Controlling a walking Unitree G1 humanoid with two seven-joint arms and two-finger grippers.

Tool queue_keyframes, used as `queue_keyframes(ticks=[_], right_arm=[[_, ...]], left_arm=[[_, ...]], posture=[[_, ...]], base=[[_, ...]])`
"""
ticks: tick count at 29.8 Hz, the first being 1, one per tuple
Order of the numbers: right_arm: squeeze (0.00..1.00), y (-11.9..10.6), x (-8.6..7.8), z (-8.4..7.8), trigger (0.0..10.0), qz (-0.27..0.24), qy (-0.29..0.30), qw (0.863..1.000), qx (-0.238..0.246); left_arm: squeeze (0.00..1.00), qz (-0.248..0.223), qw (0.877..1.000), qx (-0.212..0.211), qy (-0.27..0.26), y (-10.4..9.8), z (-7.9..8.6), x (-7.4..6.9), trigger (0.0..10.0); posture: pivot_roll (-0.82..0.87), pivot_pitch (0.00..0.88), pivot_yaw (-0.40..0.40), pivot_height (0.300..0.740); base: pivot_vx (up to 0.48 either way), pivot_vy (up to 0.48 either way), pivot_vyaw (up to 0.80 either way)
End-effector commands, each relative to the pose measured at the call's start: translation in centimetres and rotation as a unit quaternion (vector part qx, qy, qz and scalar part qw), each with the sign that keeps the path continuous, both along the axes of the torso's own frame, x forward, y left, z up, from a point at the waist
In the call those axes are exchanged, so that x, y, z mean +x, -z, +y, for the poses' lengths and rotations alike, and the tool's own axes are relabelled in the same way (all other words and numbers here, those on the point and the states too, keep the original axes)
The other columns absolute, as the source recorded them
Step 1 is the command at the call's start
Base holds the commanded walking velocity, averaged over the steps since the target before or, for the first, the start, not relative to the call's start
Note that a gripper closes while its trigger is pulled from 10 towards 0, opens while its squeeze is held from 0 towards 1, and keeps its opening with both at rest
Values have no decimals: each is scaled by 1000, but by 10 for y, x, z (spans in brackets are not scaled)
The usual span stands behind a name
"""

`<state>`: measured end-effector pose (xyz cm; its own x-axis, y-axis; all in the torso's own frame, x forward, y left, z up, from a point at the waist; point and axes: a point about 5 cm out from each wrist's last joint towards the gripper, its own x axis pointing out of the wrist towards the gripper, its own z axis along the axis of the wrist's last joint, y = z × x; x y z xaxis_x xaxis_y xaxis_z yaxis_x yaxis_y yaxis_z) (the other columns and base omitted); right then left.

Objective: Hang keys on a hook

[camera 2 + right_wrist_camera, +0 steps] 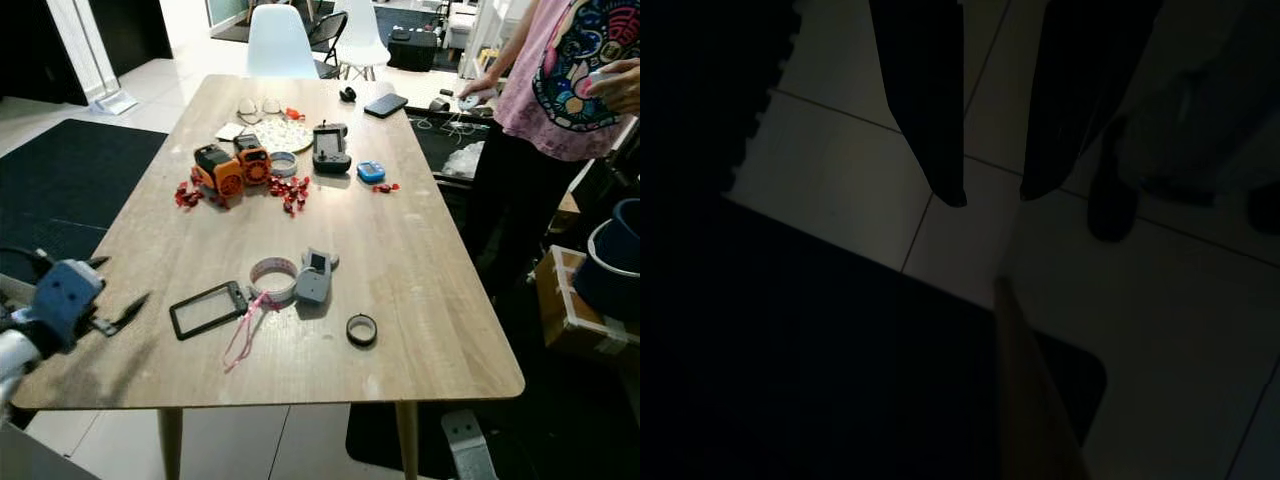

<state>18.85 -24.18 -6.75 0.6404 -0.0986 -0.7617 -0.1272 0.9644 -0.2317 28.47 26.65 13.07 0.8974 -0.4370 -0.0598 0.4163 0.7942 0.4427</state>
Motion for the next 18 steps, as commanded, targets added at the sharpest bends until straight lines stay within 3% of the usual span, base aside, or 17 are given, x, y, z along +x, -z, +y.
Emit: queue_keyframes(ticks=[1,5,7,9,10,11,18], right_arm=[[0,2,-3,0,10000,7,-1,1000,0],[0,2,-3,0,10000,7,-1,1000,0],[0,2,-3,0,10000,7,-1,1000,0],[0,2,-3,0,10000,8,-1,1000,0],[0,2,-3,0,10000,8,-1,1000,0],[0,2,-3,0,10000,8,-1,1000,-1],[0,2,-3,0,10000,8,0,1000,0]], left_arm=[[0,16,1000,-22,0,11,-16,2,10000],[0,10,999,-52,7,16,-40,9,10000],[0,10,999,-52,7,16,-40,9,10000],[0,-1,998,-56,3,18,-58,17,10000],[0,-1,998,-56,3,18,-58,17,10000],[0,-7,998,-63,-11,18,-71,25,10000],[0,-11,999,-43,-28,19,-88,36,10000]], posture=[[49,90,-64,740],[49,92,-65,740],[49,92,-65,740],[48,94,-65,740],[48,94,-65,740],[47,93,-65,740],[42,90,-61,740]], base=[[0,0,0],[0,0,0],[0,0,0],[0,0,0],[0,0,0],[0,0,0],[0,0,0]])
